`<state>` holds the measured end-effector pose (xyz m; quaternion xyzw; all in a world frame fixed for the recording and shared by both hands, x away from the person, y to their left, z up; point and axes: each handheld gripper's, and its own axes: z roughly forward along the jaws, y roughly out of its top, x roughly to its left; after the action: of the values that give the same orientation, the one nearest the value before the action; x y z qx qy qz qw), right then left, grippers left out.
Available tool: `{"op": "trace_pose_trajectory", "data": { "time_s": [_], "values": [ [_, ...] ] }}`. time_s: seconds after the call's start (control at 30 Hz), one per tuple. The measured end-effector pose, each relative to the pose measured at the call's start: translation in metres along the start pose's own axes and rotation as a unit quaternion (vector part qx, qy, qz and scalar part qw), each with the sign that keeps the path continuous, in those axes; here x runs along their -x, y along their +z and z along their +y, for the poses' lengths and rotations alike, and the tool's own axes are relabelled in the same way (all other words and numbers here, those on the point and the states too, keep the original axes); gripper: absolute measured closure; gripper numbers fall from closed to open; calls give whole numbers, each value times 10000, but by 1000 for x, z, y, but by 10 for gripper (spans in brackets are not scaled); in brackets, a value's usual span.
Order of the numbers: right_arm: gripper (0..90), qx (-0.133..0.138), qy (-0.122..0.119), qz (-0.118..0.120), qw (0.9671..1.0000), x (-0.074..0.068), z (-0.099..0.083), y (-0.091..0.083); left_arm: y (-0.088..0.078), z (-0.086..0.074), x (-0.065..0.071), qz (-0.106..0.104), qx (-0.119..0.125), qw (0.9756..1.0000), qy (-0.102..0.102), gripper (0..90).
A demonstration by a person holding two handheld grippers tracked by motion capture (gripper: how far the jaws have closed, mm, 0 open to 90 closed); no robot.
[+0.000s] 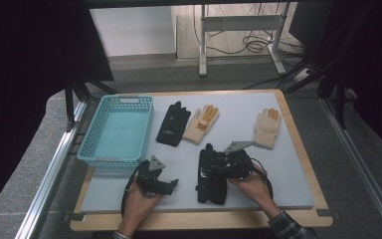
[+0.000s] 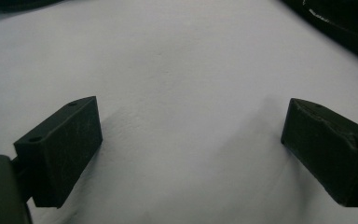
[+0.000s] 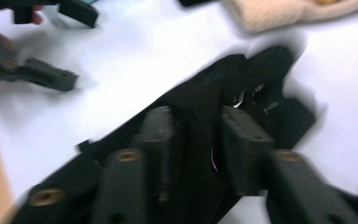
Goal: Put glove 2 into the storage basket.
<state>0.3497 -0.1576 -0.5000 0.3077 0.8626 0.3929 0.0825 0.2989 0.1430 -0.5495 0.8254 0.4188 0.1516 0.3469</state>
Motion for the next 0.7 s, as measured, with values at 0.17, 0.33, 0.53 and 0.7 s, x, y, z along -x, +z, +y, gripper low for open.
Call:
{"op": "trace_pose_trajectory", "data": {
  "time_s": [0.17, 0.33, 0.53, 0.7],
  "values": [
    [445, 233, 34, -186, 9995, 14, 12, -5, 0, 0, 0, -1, 0, 10000, 8, 53],
    [407, 272, 93, -186, 9994, 24, 20, 1, 0, 0, 0, -3, 0, 10000, -2, 53],
    [311, 334, 195, -69, 9992, 35, 41, 18, 0, 0, 0, -1, -2, 10000, -4, 53],
    [306, 317, 103, -136, 9994, 37, 63, 37, 0, 0, 0, 1, -10, 10000, 4, 53]
  ]
}}
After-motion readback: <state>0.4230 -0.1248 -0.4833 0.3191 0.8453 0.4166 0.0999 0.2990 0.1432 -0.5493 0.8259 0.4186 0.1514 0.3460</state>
